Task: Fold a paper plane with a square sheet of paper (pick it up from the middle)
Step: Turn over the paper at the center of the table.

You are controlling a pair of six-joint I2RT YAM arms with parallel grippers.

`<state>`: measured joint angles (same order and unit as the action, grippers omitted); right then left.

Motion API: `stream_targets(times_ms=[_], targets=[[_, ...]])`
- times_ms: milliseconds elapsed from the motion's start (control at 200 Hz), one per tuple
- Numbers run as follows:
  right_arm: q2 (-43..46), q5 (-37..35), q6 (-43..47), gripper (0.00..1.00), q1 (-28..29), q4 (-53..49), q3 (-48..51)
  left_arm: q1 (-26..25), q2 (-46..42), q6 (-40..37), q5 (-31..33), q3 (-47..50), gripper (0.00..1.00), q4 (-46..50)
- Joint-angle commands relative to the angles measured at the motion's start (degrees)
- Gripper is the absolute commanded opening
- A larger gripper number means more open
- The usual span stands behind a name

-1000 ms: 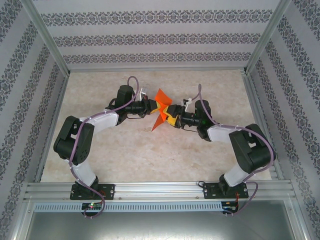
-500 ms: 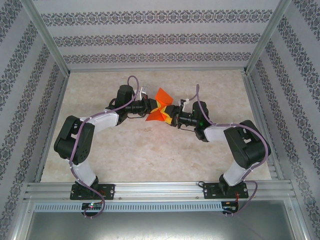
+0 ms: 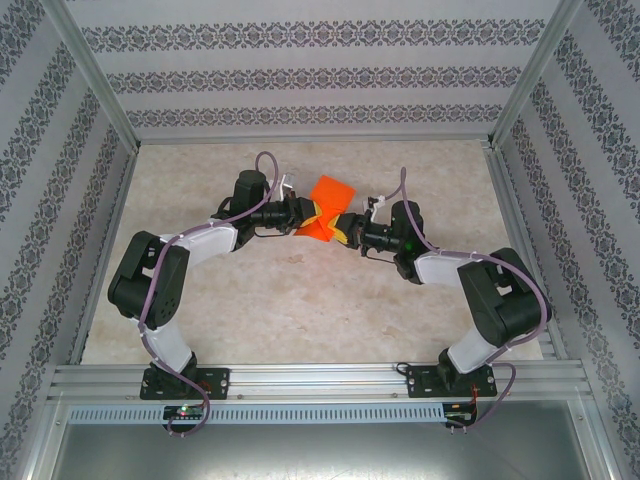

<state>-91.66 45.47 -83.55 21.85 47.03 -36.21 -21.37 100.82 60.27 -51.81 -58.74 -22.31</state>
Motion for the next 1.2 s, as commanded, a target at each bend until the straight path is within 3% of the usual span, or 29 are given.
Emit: stream_targets(times_ms=[0, 195, 385, 485, 595, 829, 944, 1194], targets=[[2.5, 0.2, 3.8, 0.12, -0.7, -3.6, -0.1, -0.3, 0.3, -1.8, -1.3, 0.4, 0.18, -0.3], [5.9, -0.4, 13.0, 0.04, -1.4, -18.0, -2.1, -0.2, -0.5, -3.4, -1.6, -0.7, 0.33, 2.3], [11.1, -7.5, 35.3, 0.02, -1.8, -51.0, -10.3, 0.4, -2.9, -9.7, -0.9, -3.1, 0.50, 11.5], [12.2, -18.7, 48.0, 0.01, -1.3, -71.5, -17.6, 1.3, -4.2, -12.2, -0.9, -3.9, 0.57, 15.1], [11.8, -31.2, 57.7, 0.00, -0.3, -86.3, -24.3, 2.2, -6.1, -14.7, -0.1, -4.0, 0.63, 18.9], [2.8, -65.5, 65.8, 0.00, 7.9, -111.4, -39.5, 3.8, -9.8, -17.6, 0.5, -2.5, 0.72, 23.5], [-3.3, -72.5, 64.9, 0.00, 11.2, -115.8, -43.3, 5.3, -12.5, -18.5, 1.5, 0.9, 0.72, 25.3], [-17.0, -71.2, 63.4, 0.02, 17.9, -116.9, -50.2, 9.3, -19.9, -21.2, 3.8, 7.8, 0.73, 31.2]])
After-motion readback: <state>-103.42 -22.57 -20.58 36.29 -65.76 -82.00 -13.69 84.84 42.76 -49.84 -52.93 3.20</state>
